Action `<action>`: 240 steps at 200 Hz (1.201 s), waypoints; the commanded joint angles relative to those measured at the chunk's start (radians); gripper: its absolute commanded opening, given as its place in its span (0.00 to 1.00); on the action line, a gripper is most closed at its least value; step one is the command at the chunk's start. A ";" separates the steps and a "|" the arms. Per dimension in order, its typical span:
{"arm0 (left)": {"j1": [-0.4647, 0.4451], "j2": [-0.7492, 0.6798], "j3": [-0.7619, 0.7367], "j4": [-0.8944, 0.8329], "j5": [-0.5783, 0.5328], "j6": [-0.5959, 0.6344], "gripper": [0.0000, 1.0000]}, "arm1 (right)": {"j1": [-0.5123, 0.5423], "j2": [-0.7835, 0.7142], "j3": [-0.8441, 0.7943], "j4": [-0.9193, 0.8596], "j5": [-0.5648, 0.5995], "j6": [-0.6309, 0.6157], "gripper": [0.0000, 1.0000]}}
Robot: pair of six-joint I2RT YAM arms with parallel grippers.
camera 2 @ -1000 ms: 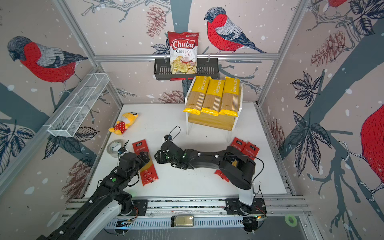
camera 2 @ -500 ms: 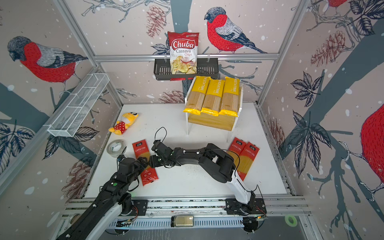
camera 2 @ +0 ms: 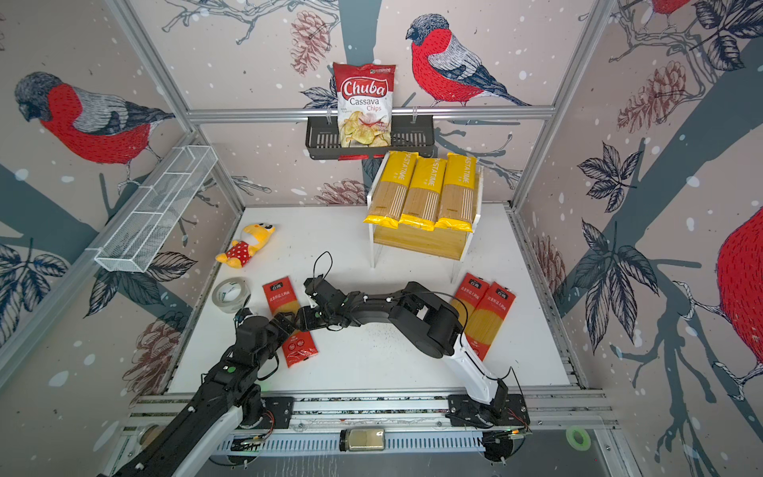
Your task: Place and organize the pasta boxes and bags onto the shelf
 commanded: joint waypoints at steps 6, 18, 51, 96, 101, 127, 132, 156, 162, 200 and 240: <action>0.000 0.036 -0.014 0.065 0.067 -0.017 0.81 | -0.011 -0.002 -0.038 0.031 -0.062 0.044 0.34; 0.000 0.057 -0.022 0.095 0.083 -0.014 0.81 | -0.024 -0.016 -0.070 0.063 -0.066 0.060 0.28; -0.021 0.108 -0.031 0.174 0.120 -0.021 0.80 | -0.048 -0.061 -0.153 0.135 -0.070 0.103 0.18; -0.113 0.179 -0.014 0.253 0.096 -0.027 0.80 | -0.084 -0.156 -0.272 0.159 -0.047 0.112 0.13; -0.126 0.188 -0.011 0.263 0.096 -0.028 0.80 | -0.090 -0.174 -0.290 0.161 -0.042 0.112 0.13; -0.178 0.246 0.011 0.314 0.096 -0.021 0.80 | -0.120 -0.265 -0.391 0.164 -0.014 0.114 0.12; -0.187 0.257 0.018 0.318 0.093 -0.019 0.80 | -0.126 -0.283 -0.414 0.165 -0.007 0.115 0.12; -0.241 0.303 0.045 0.345 0.075 -0.012 0.80 | -0.143 -0.355 -0.499 0.164 0.017 0.129 0.12; -0.253 0.313 0.048 0.353 0.072 -0.011 0.80 | -0.145 -0.370 -0.519 0.163 0.025 0.133 0.11; -0.283 0.349 0.079 0.370 0.082 0.019 0.79 | -0.143 -0.474 -0.639 0.159 0.063 0.177 0.11; -0.282 0.346 0.098 0.347 0.073 0.052 0.77 | -0.129 -0.538 -0.697 0.208 0.048 0.257 0.17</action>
